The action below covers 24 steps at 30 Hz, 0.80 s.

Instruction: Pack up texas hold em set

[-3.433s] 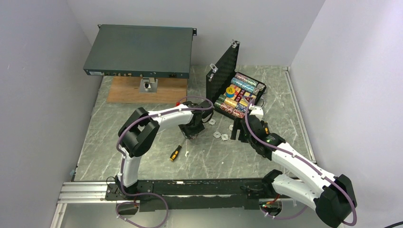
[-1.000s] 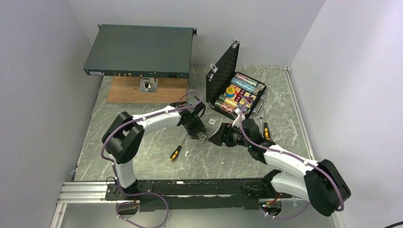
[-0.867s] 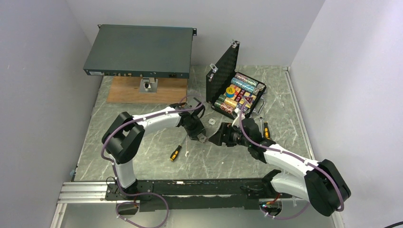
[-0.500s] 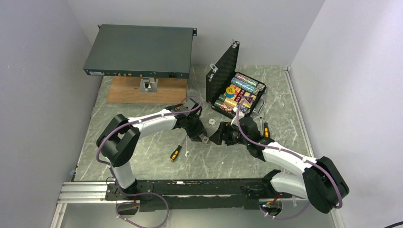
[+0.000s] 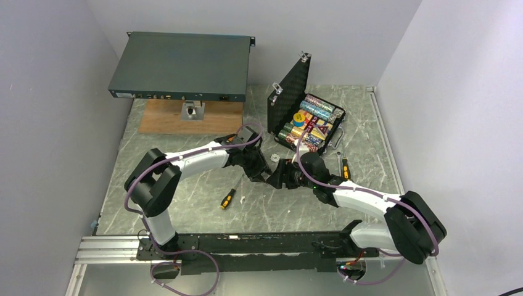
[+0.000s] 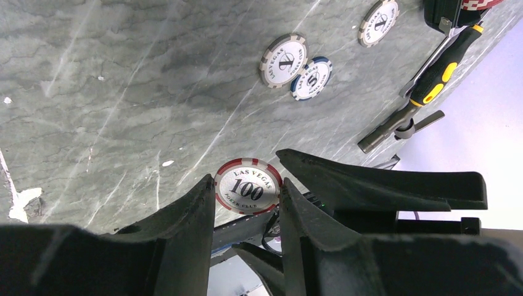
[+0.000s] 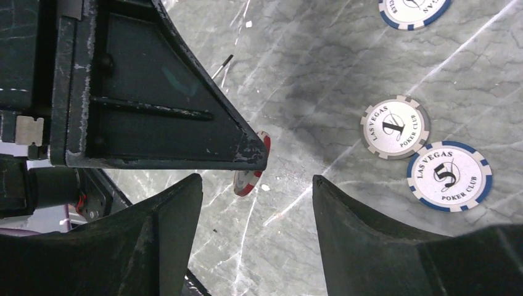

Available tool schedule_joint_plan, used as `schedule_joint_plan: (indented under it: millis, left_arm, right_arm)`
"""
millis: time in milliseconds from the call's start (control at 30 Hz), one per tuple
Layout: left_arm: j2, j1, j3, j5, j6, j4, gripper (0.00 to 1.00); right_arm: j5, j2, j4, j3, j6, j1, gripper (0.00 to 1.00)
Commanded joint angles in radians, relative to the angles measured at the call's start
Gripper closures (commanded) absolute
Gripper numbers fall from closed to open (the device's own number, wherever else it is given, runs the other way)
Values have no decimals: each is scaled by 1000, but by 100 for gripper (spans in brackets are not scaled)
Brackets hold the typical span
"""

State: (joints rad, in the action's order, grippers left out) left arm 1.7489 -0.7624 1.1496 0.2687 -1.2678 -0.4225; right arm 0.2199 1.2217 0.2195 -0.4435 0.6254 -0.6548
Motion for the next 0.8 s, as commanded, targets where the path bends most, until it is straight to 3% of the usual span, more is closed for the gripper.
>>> schedule_joint_plan:
  millis: [0, 133, 767]
  left_arm:
    - [-26, 5, 9, 21, 1, 28, 68]
    - [-37, 11, -9, 26, 1, 40, 65]
    - [-57, 15, -25, 3, 3, 21, 63]
  right_arm:
    - [-38, 3, 83, -21, 15, -10, 33]
    - [-32, 15, 106, -14, 14, -12, 42]
    - [-25, 55, 134, -18, 64, -22, 52]
